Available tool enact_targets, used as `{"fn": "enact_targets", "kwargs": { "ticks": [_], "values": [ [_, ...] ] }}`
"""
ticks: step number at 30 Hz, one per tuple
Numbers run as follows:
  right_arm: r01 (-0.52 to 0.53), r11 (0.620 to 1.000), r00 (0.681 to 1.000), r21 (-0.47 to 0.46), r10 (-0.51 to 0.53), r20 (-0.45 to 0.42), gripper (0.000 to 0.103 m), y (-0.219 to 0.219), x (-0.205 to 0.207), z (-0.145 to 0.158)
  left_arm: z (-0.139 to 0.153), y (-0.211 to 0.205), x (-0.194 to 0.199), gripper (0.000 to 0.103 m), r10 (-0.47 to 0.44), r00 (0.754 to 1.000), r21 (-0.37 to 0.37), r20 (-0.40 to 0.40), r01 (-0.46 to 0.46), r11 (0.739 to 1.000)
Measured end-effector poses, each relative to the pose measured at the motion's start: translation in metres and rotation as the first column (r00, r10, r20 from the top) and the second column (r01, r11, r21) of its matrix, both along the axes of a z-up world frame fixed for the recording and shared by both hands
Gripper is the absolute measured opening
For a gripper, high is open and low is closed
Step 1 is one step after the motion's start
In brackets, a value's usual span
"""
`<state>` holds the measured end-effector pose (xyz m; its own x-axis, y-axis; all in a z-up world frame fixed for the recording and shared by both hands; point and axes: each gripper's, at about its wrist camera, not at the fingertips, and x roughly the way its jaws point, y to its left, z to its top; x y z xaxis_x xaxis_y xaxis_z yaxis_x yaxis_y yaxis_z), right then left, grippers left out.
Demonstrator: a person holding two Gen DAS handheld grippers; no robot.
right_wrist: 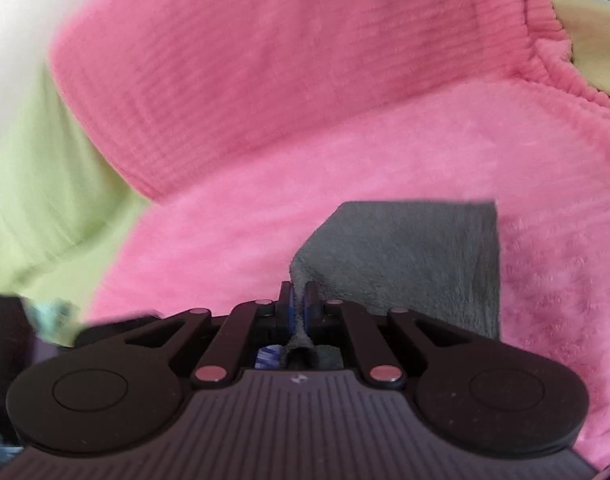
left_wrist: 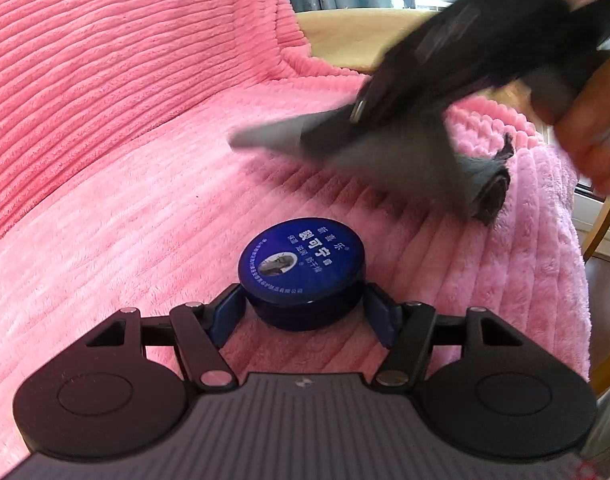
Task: Clean container
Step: 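Wipe the cloth over the tin lid with the right tool, then keep wiping the tin lid with the cloth in the right tool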
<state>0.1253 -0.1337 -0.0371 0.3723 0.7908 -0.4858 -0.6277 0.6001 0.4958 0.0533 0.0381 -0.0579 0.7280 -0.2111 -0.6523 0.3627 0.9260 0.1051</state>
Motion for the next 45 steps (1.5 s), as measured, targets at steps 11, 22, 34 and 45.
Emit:
{"fn": "enact_targets", "kwargs": {
  "ticks": [11,22,34,45],
  "values": [
    [-0.113,0.993,0.992,-0.027,0.112,-0.052,0.004,0.026,0.002,-0.011,0.006,-0.005,0.004,0.065,0.009,1.000,0.074,0.007,-0.010,0.997],
    [-0.077,0.997,0.990,-0.027,0.074,-0.123,0.001,0.037,0.015,-0.037,0.003,-0.011,0.004,0.065,0.030,0.999,0.081,-0.035,-0.027,0.996],
    [-0.004,0.999,0.978,0.034,0.011,-0.207,0.001,0.026,0.025,-0.050,0.004,-0.008,-0.001,0.059,0.015,1.000,0.051,-0.019,-0.014,0.999],
    [0.050,0.997,0.965,0.062,-0.032,-0.262,0.001,0.024,0.037,-0.056,0.001,0.000,0.015,0.066,0.011,1.000,-0.022,-0.003,-0.011,1.000]
  ]
}}
